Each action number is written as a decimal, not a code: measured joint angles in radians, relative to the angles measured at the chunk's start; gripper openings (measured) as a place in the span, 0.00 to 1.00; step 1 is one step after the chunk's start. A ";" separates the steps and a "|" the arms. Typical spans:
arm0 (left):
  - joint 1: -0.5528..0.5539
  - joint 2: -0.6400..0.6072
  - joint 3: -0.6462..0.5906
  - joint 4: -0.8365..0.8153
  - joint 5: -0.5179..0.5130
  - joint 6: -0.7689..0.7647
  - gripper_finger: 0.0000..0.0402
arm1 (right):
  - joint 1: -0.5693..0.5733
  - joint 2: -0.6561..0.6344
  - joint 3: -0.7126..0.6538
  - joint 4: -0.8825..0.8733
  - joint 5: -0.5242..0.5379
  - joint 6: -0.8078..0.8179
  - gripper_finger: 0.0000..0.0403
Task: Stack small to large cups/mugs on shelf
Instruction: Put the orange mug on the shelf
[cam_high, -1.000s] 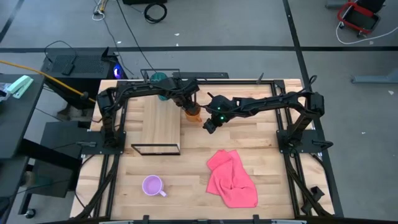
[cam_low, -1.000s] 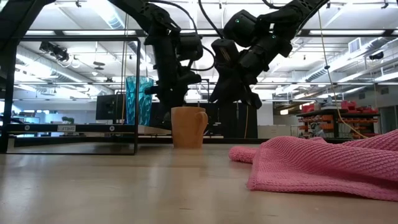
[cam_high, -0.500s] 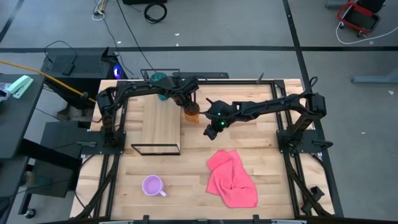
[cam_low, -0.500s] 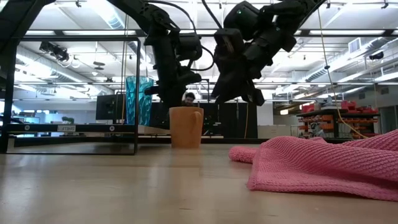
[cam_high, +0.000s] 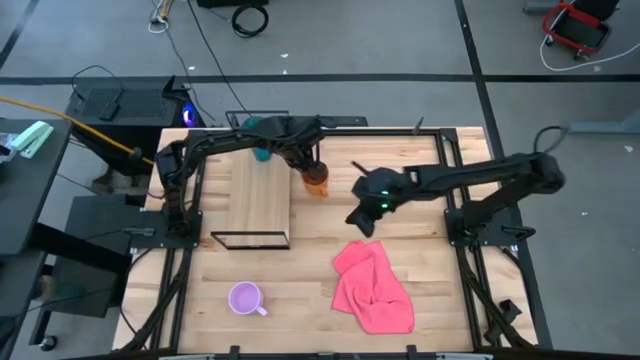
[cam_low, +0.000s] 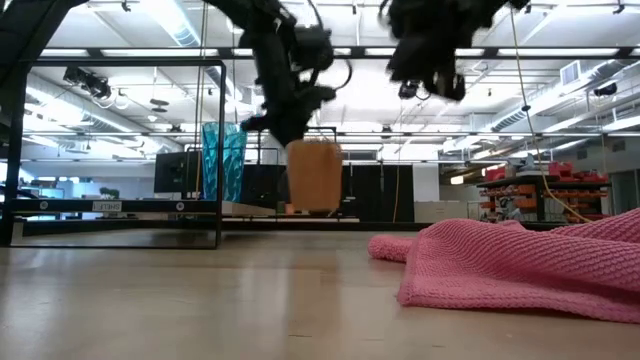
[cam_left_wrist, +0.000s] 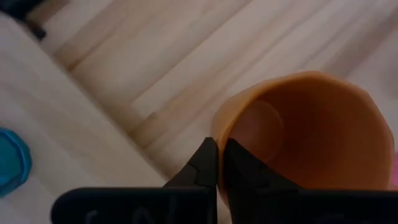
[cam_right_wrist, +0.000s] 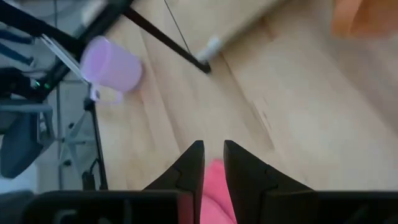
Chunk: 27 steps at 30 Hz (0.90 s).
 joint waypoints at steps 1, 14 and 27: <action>-0.008 0.000 0.033 -0.017 -0.002 -0.003 0.04 | 0.017 -0.031 0.000 -0.020 0.033 0.000 0.16; -0.102 -0.002 0.379 -0.426 -0.211 -0.201 0.04 | 0.208 -0.301 0.000 -0.196 0.301 0.000 0.14; -0.111 -0.011 0.395 -0.616 -0.242 -0.390 0.04 | 0.263 -0.299 0.000 -0.226 0.332 -0.019 0.14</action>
